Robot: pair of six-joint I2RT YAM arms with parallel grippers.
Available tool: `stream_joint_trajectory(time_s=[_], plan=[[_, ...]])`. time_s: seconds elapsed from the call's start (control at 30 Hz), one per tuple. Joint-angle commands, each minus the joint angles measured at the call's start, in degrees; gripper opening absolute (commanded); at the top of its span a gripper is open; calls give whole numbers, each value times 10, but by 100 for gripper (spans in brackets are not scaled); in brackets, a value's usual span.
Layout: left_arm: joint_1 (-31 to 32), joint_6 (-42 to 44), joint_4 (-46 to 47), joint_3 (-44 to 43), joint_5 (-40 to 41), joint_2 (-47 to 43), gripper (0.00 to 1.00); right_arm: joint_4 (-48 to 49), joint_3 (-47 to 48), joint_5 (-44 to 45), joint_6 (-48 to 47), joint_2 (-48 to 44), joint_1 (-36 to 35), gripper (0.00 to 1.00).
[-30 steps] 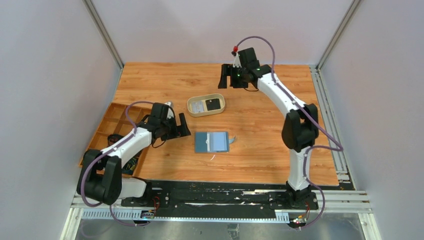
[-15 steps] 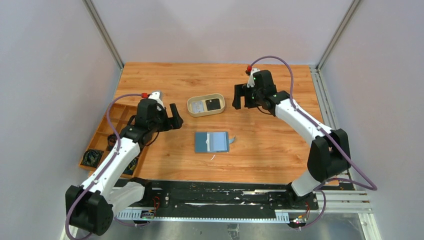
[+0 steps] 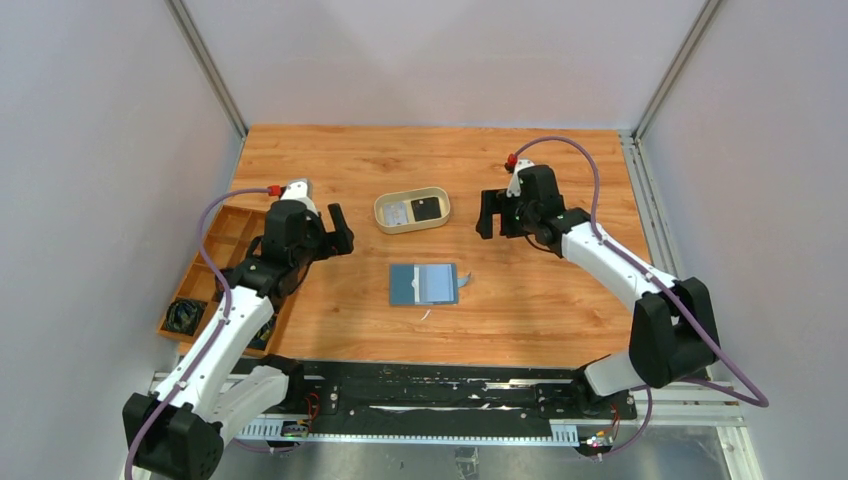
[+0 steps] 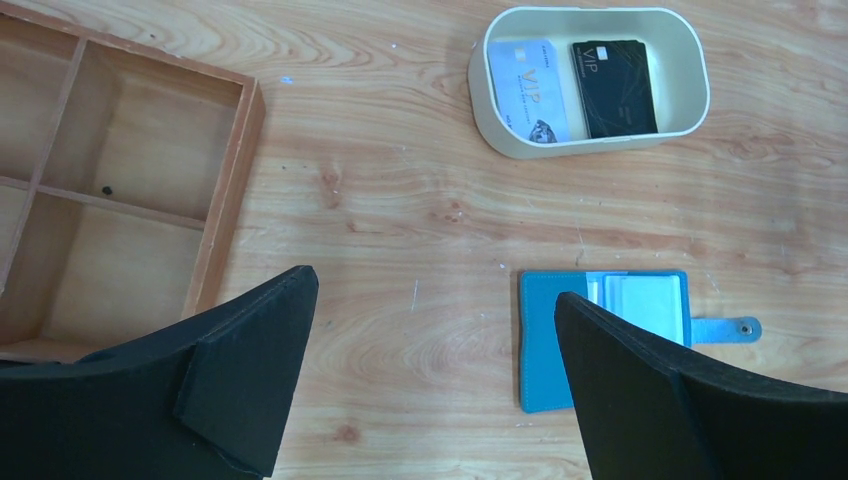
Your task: Take the credit cards out of the card holder
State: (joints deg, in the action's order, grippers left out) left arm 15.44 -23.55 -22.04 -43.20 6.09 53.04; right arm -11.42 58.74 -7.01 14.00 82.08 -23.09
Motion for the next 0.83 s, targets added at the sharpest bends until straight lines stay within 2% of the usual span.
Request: stream_joint_trajectory(time_s=[0.0, 0.8], plan=[[-5, 8, 0, -25, 20, -4, 100, 31, -19, -29, 3, -15, 15, 93], [-5, 11, 7, -35, 16, 17, 100, 102, -76, -105, -6, -47, 42, 94]])
